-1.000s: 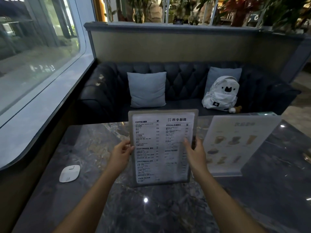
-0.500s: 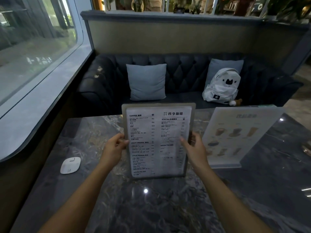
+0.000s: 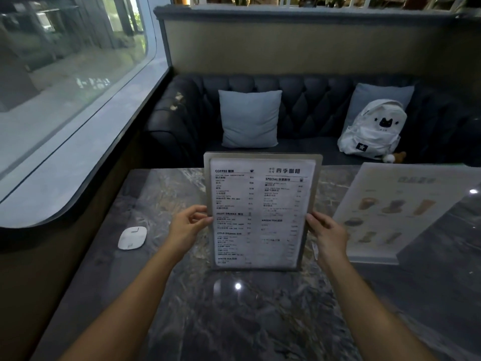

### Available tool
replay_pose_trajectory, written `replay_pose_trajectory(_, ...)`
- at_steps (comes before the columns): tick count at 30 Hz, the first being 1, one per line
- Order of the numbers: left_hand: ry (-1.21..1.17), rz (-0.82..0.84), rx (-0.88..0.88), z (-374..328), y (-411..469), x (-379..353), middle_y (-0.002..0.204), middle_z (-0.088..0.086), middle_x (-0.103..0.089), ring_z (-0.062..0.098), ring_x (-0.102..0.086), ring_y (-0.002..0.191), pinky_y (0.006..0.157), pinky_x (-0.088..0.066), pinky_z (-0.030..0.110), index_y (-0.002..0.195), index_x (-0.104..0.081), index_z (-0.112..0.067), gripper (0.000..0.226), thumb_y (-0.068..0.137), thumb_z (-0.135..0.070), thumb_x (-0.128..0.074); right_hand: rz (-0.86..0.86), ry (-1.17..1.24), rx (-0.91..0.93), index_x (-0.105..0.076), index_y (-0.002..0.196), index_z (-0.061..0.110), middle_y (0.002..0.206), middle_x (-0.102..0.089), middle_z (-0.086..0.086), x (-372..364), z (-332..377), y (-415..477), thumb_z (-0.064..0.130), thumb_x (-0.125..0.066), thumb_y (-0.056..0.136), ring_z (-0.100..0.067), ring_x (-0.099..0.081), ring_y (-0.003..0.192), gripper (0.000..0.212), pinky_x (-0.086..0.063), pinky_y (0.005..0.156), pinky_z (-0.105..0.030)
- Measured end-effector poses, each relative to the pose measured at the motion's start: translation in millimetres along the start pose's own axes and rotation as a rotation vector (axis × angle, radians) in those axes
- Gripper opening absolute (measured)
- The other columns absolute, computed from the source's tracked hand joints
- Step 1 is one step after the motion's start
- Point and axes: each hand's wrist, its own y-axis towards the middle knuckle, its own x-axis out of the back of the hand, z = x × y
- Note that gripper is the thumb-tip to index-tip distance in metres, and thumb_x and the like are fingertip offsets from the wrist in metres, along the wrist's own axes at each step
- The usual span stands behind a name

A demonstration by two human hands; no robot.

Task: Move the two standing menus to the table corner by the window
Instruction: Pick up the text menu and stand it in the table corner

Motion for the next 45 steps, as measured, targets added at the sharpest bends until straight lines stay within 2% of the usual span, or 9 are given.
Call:
replay_pose_trajectory(2,0.061,0.009,-0.015,2.3,0.0,-3.3,0.078,0.008,-0.06,0.019,-0.057,0.073,0.067,-0.048,0.026,0.083,-0.059,-0.021,0.022,0.08,0.001,-0.061,-0.013,-0.018,-0.005,-0.069,0.081,0.019,0.079,-0.067,0.004,-0.3,0.0,1.6,0.01,-0.071,0.074,-0.012,-0.063,0.075,0.012,-0.05,0.073,-0.027)
replay_pose_trajectory(5,0.156,0.009,-0.053,2.7,1.9,-6.0,0.073,0.002,-0.051,0.017,-0.051,0.067,0.066,-0.045,0.027,0.081,-0.054,-0.019,0.022,0.082,0.002,-0.058,-0.009,-0.061,0.007,-0.066,0.066,0.029,0.071,-0.066,0.013,-0.2,3.1,4.4,0.01,-0.071,0.074,0.001,-0.063,0.063,0.021,-0.047,0.059,-0.014)
replay_pose_trajectory(8,0.205,0.009,-0.087,6.2,0.8,-4.9,0.076,0.004,-0.051,0.018,-0.052,0.068,0.066,-0.046,0.028,0.087,-0.054,-0.013,0.014,0.083,0.0,-0.057,0.0,-0.055,0.002,-0.068,0.075,0.022,0.072,-0.066,0.01,-0.4,5.0,5.4,0.008,-0.07,0.074,-0.001,-0.061,0.065,0.014,-0.045,0.059,-0.015)
replay_pose_trajectory(17,0.188,-0.064,-0.09,10.2,-28.7,21.9,0.067,-0.006,-0.047,-0.001,-0.049,0.055,0.055,-0.044,0.014,0.068,-0.051,-0.04,0.041,0.082,-0.002,-0.058,0.117,-0.071,-0.004,-0.067,0.078,0.026,0.085,-0.068,0.003,-24.7,2.9,-3.9,0.01,-0.069,0.076,-0.011,-0.063,0.081,0.016,-0.047,0.069,-0.024)
replay_pose_trajectory(22,0.173,-0.244,-0.054,8.7,-65.7,55.4,0.069,-0.002,-0.045,0.004,-0.048,0.059,0.054,-0.042,0.007,0.069,-0.048,-0.033,0.04,0.08,0.005,-0.058,0.273,-0.101,0.04,-0.066,0.077,0.024,0.08,-0.068,0.005,-65.1,13.8,-24.2,0.008,-0.067,0.077,-0.006,-0.063,0.075,0.016,-0.049,0.059,-0.013)
replay_pose_trajectory(28,0.243,-0.443,0.052,10.7,-128.5,99.2,0.088,0.013,-0.059,0.025,-0.057,0.084,0.073,-0.05,0.038,0.086,-0.052,-0.018,0.011,0.084,-0.009,-0.058,0.518,-0.142,0.087,-0.069,0.083,0.011,0.082,-0.069,-0.005,-122.4,19.6,-57.1,0.008,-0.068,0.076,-0.016,-0.065,0.076,0.008,-0.055,0.067,-0.026)
replay_pose_trajectory(34,0.232,-0.693,0.109,14.0,-198.2,130.1,0.072,-0.001,-0.049,0.011,-0.046,0.065,0.059,-0.042,0.011,0.074,-0.047,-0.032,0.034,0.082,-0.002,-0.061,0.74,-0.116,0.056,-0.068,0.089,0.005,0.075,-0.067,0.001,-180.4,12.0,-103.2,0.005,-0.066,0.077,0.001,-0.063,0.059,0.013,-0.048,0.05,-0.008)
replay_pose_trajectory(38,0.162,-0.833,0.204,22.1,-244.0,148.8,0.075,0.001,-0.05,0.011,-0.05,0.07,0.066,-0.045,0.018,0.078,-0.05,-0.033,0.03,0.082,-0.006,-0.061,0.839,-0.11,0.018,-0.067,0.097,0.0,0.086,-0.069,-0.008,-209.5,4.0,-140.0,0.005,-0.067,0.076,-0.016,-0.065,0.075,0.022,-0.054,0.065,-0.022)
replay_pose_trajectory(45,0.174,-0.969,0.328,31.3,-311.4,159.3,0.087,-0.002,-0.061,0.011,-0.06,0.083,0.068,-0.048,0.026,0.08,-0.052,-0.034,0.027,0.082,-0.009,-0.061,0.976,-0.129,-0.09,-0.069,0.069,0.024,0.073,-0.07,0.004,-247.1,-14.5,-193.9,0.005,-0.07,0.074,-0.012,-0.063,0.075,0.02,-0.054,0.072,-0.021)
